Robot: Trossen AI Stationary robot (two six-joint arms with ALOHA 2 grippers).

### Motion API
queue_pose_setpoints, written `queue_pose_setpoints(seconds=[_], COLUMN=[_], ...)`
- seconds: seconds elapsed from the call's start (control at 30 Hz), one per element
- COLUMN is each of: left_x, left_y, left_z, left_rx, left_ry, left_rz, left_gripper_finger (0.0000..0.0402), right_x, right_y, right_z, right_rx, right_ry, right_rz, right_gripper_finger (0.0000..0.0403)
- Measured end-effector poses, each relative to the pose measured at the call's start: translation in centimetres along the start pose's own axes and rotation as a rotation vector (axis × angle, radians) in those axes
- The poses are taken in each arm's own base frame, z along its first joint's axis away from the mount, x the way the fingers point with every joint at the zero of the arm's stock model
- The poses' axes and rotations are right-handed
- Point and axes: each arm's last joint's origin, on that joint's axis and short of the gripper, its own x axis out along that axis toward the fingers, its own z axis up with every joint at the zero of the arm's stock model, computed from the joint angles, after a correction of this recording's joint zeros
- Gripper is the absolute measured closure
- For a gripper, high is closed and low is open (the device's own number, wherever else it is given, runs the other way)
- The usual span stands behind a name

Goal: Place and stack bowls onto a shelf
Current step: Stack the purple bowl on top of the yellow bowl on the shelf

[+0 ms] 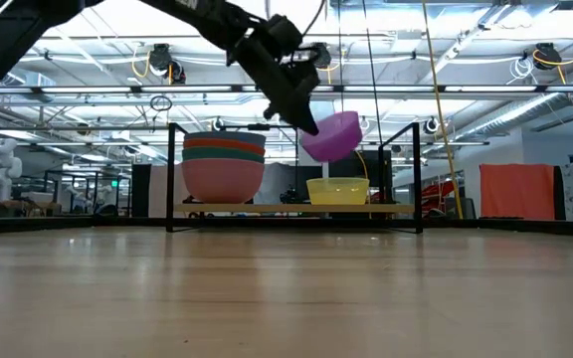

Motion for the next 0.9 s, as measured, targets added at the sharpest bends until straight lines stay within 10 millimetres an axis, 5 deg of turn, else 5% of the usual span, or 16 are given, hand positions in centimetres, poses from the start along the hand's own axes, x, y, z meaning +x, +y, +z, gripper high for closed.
queue_pose_setpoints(seconds=[0.23,0.9], left_x=[2.1,2.1], left_y=[-0.2,0.1], left_z=[-1.1,-1.0], left_rx=[-0.004,-0.002], left_ry=[0.044,0.039], left_rz=[-0.034,-0.017], left_gripper_finger=[0.0398,0.0361], right_x=[0.0,0.0], right_y=[0.0,0.0], right_z=[0.0,0.0], right_rx=[0.0,0.0], right_ry=[0.0,0.0], right_rz=[0.0,0.001], right_gripper_finger=[0.0403,0.0403])
